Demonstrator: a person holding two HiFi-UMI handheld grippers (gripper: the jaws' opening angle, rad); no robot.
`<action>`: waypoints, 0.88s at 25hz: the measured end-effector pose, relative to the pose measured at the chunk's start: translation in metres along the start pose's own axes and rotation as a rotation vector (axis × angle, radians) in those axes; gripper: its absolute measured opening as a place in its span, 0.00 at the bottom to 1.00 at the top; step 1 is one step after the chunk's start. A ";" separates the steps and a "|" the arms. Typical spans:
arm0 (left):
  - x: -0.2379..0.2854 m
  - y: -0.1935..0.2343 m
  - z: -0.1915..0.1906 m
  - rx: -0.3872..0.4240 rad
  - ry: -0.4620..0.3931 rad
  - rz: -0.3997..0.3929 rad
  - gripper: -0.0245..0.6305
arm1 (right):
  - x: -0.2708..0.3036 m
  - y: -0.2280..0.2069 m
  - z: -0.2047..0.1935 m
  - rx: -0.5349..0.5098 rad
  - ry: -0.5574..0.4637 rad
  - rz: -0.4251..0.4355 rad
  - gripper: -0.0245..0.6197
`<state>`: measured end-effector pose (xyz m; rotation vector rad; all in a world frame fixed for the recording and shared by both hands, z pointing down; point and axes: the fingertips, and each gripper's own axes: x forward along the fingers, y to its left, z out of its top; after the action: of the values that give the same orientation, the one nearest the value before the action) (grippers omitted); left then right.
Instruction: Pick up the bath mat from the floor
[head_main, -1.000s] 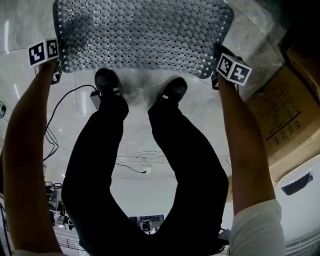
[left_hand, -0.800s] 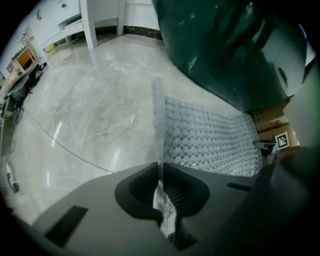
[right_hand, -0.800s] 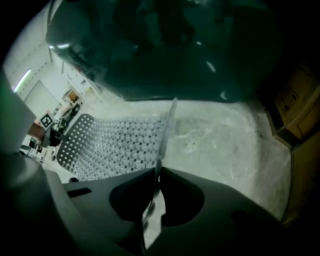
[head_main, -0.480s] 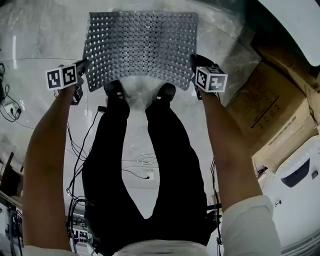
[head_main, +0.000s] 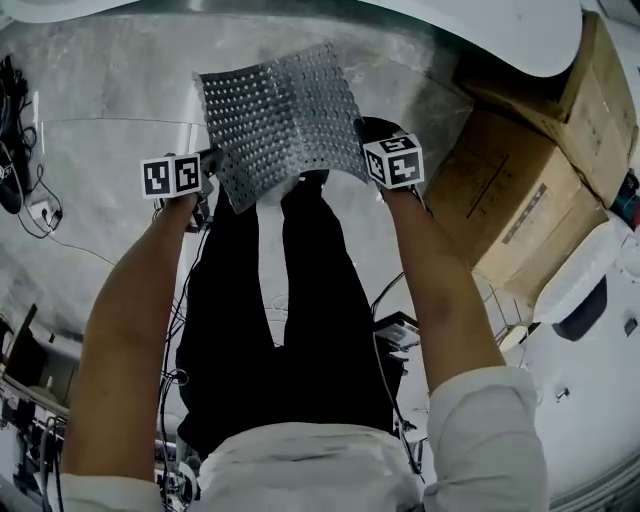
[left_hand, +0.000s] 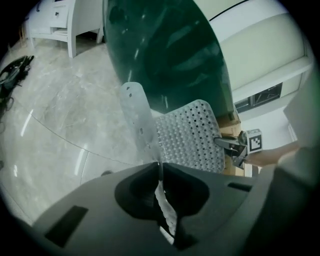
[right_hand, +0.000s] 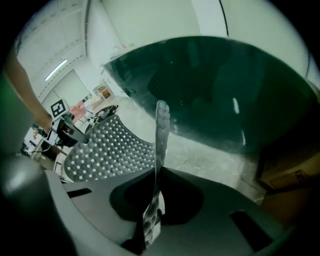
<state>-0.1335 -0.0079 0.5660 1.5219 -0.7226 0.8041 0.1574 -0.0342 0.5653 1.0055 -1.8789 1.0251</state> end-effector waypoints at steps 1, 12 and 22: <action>-0.015 -0.015 -0.003 0.000 -0.002 -0.002 0.07 | -0.023 0.003 0.006 -0.025 -0.010 0.002 0.10; -0.180 -0.165 0.007 -0.003 -0.190 -0.074 0.07 | -0.276 0.020 0.078 -0.017 -0.272 -0.036 0.10; -0.370 -0.276 0.087 0.304 -0.518 -0.160 0.07 | -0.474 0.040 0.199 -0.089 -0.624 -0.072 0.10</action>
<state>-0.1101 -0.0695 0.1011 2.0721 -0.8653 0.4076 0.2651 -0.0657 0.0618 1.4425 -2.3309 0.6119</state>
